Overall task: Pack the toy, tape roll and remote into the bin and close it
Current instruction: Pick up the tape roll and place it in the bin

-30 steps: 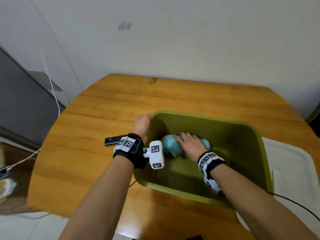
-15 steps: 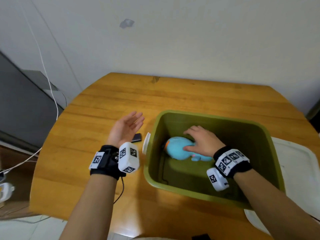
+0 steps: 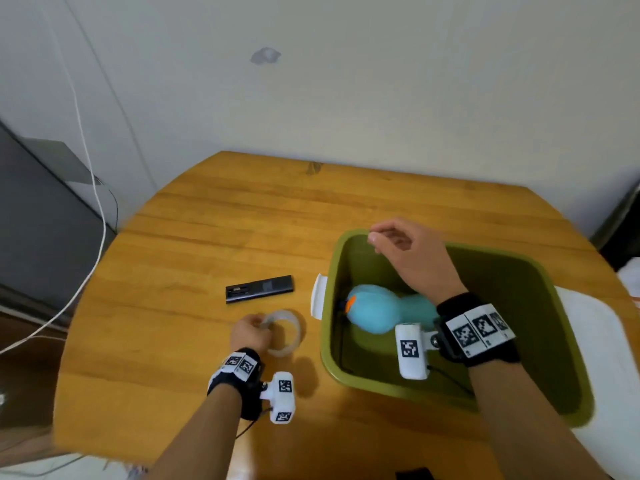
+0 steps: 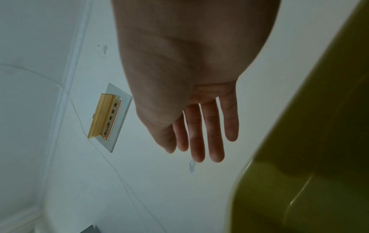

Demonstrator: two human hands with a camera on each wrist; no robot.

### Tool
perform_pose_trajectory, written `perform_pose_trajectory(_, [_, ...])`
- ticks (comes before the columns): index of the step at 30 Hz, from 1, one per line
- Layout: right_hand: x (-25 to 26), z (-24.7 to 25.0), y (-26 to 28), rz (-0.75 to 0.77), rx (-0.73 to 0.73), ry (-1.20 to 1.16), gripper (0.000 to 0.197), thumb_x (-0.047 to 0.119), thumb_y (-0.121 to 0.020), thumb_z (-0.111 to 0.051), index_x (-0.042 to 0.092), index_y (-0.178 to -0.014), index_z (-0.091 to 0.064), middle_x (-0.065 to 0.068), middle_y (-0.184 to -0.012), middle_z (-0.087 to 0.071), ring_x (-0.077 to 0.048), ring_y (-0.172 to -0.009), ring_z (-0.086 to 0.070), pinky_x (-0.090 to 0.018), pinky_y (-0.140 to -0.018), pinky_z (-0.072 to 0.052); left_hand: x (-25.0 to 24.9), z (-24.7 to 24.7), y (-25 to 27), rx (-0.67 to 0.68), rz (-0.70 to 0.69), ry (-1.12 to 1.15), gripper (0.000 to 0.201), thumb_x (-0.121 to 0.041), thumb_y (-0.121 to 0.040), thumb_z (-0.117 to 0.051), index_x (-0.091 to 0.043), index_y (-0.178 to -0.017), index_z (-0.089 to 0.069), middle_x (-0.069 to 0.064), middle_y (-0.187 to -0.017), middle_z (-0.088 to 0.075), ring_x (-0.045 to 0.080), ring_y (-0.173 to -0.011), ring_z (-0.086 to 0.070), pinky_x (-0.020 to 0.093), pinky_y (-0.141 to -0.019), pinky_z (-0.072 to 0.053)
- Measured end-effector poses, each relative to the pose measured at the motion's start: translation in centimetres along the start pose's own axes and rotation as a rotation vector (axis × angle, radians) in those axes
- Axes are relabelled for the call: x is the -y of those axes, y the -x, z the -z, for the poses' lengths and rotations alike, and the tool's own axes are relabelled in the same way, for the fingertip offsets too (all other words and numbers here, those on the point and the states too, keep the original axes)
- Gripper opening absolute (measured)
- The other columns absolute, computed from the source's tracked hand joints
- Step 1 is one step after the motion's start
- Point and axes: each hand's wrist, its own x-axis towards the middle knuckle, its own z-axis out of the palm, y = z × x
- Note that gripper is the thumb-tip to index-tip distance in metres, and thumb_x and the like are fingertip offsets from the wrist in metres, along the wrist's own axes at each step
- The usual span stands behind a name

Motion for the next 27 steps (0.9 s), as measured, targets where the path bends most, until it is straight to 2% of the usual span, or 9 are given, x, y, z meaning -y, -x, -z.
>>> perform_pose_trajectory(5, [1.4,-1.7,0.0,-0.014,0.024,-0.034,0.014,0.028,-0.094,-0.069,0.022,-0.105,-0.073,0.008,-0.095,-0.075,-0.011,-0.089,-0.071,-0.024,-0.085,-0.057,-1.3,3.0,-0.8,-0.009,0.029,0.34,0.014,-0.012,-0.088,-0.068,-0.001,-0.095,-0.075,0.024,-0.092,-0.076,0.033,-0.078,-0.07,0.04,-0.072,-0.06])
perform_pose_trajectory(9, [3.1,-3.5,-0.1,-0.042,0.083,-0.109,0.026,0.037,-0.095,-0.066,0.028,-0.12,-0.068,0.011,-0.105,-0.073,-0.003,-0.097,-0.069,-0.03,-0.091,-0.057,-6.8,7.6,1.4,-0.012,-0.147,0.528,0.011,0.003,-0.09,-0.063,-0.006,-0.085,-0.068,0.012,-0.082,-0.067,0.025,-0.071,-0.062,0.034,-0.063,-0.058])
perform_pose_trajectory(12, [4.6,-4.8,-0.5,-0.156,0.144,-0.342,0.042,0.048,-0.098,-0.056,0.033,-0.137,-0.054,0.008,-0.124,-0.069,-0.008,-0.109,-0.068,-0.042,-0.088,-0.061,-12.4,10.4,5.0,0.042,-0.372,0.598,0.018,0.006,-0.089,-0.063,-0.01,-0.093,-0.068,0.006,-0.087,-0.067,0.017,-0.068,-0.064,0.024,-0.054,-0.057])
perform_pose_trajectory(15, [5.4,-5.5,-0.6,-0.376,0.352,-0.886,0.062,0.069,-0.093,-0.039,0.034,-0.142,-0.05,-0.007,-0.138,-0.062,-0.028,-0.119,-0.065,-0.054,-0.077,-0.061,-16.7,10.9,8.6,0.151,-0.612,0.61,0.027,0.003,-0.085,-0.073,-0.011,-0.107,-0.073,0.0,-0.088,-0.074,0.013,-0.071,-0.069,0.026,-0.056,-0.06])
perform_pose_trajectory(17, [5.3,-5.4,-0.4,-0.429,0.471,-1.197,0.071,0.07,-0.096,-0.03,0.022,-0.142,-0.056,-0.018,-0.141,-0.06,-0.041,-0.119,-0.062,-0.053,-0.071,-0.06,-18.5,10.0,10.4,0.221,-0.684,0.564,0.028,-0.002,-0.083,-0.078,-0.02,-0.104,-0.075,0.001,-0.085,-0.076,0.015,-0.071,-0.072,0.038,-0.057,-0.063])
perform_pose_trajectory(20, [4.4,-4.3,0.1,-0.395,0.41,-1.289,0.068,0.062,-0.097,-0.036,0.01,-0.132,-0.063,-0.023,-0.128,-0.062,-0.04,-0.097,-0.068,-0.045,-0.058,-0.061,-19.9,7.8,11.7,0.215,-0.748,0.437,0.025,-0.014,-0.081,-0.079,-0.037,-0.091,-0.075,0.001,-0.08,-0.074,0.036,-0.076,-0.073,0.056,-0.06,-0.063])
perform_pose_trajectory(22, [3.3,-2.8,0.6,-0.372,0.428,-1.282,0.07,0.065,-0.089,-0.043,0.01,-0.126,-0.068,-0.021,-0.117,-0.067,-0.036,-0.086,-0.071,-0.042,-0.052,-0.06,-20.4,6.6,12.2,0.206,-0.774,0.363,0.021,-0.019,-0.079,-0.079,-0.035,-0.092,-0.074,0.008,-0.081,-0.074,0.042,-0.074,-0.071,0.047,-0.052,-0.062])
perform_pose_trajectory(24, [2.4,-1.3,1.1,-0.343,0.52,-1.279,0.077,0.07,-0.084,-0.046,0.011,-0.127,-0.068,-0.021,-0.12,-0.067,-0.038,-0.089,-0.072,-0.042,-0.052,-0.059,-20.7,5.5,12.5,0.24,-0.768,0.36,0.019,-0.013,-0.081,-0.08,-0.02,-0.098,-0.074,0.018,-0.08,-0.07,0.037,-0.054,-0.064,0.03,-0.04,-0.05])
perform_pose_trajectory(27, [1.0,0.7,1.5,-0.297,0.571,-1.178,0.072,0.062,-0.084,-0.058,0.011,-0.135,-0.064,-0.028,-0.129,-0.057,-0.045,-0.096,-0.068,-0.038,-0.053,-0.06,-21.0,4.3,13.0,0.314,-0.759,0.375,0.032,-0.014,-0.08,-0.084,-0.008,-0.109,-0.07,0.006,-0.084,-0.066,0.025,-0.051,-0.063,0.027,-0.04,-0.046])
